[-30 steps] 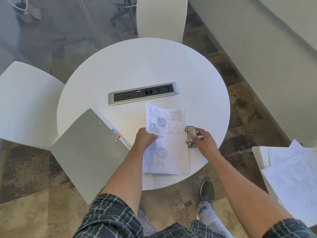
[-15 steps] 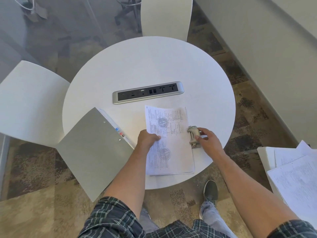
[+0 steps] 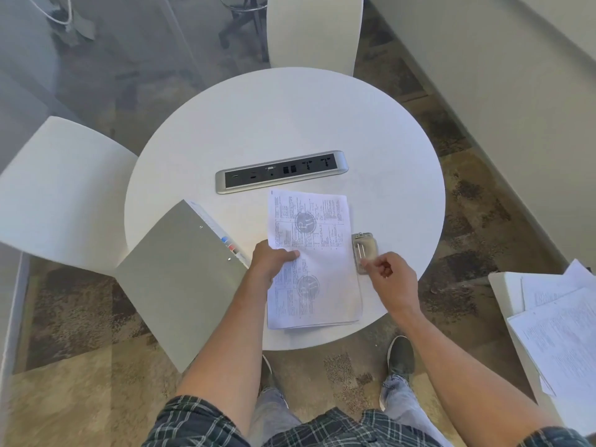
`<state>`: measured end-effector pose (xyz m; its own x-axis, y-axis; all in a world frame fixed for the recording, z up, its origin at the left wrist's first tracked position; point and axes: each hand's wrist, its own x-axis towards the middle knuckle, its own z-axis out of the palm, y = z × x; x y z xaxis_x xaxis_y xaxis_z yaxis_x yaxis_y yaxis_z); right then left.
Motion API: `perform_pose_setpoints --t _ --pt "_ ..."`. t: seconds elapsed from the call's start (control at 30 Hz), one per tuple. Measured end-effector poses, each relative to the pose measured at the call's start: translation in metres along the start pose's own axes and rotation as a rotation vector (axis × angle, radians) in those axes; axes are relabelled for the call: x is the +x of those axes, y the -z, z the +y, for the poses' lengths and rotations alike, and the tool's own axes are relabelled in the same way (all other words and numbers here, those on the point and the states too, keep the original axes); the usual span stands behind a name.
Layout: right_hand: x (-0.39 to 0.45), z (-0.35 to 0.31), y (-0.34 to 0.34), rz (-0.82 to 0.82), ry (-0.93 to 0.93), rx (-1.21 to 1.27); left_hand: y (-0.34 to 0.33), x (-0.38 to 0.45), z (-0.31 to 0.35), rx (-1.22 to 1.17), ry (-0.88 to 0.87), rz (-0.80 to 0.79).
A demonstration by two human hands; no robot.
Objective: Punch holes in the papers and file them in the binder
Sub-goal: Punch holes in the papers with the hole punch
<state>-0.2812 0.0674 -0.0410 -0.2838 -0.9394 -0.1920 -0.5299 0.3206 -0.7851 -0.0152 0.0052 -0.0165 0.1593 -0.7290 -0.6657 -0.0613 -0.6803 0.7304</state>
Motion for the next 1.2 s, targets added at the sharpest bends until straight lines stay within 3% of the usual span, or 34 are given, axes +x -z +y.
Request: perform_pose_setpoints --t 0.13,0.33,0.53,0.63,0.83,1.0,1.2 --pt "0.015 -0.030 -0.008 -0.131 0.040 0.116 0.016 -0.016 0.010 -0.064 -0.081 -0.138" --pt "0.030 -0.086 0.007 -0.430 -0.107 0.755 0.033 -0.038 0.030 -0.120 -0.294 -0.272" --pt "0.030 -0.100 0.001 -0.438 -0.134 0.865 0.023 -0.043 0.033 -0.059 -0.319 -0.247" --pt "0.031 -0.086 -0.002 -0.404 -0.154 0.760 0.025 -0.036 0.026 -0.077 -0.249 -0.179" --pt "0.040 -0.046 -0.008 -0.202 -0.182 0.206 0.010 -0.024 0.000 -0.083 -0.071 -0.009" --pt "0.040 -0.030 0.003 -0.051 -0.146 0.056 -0.003 -0.015 -0.012 -0.054 0.002 0.043" --pt "0.035 -0.009 0.001 0.007 -0.068 -0.102 -0.005 -0.007 -0.011 0.017 0.018 0.097"
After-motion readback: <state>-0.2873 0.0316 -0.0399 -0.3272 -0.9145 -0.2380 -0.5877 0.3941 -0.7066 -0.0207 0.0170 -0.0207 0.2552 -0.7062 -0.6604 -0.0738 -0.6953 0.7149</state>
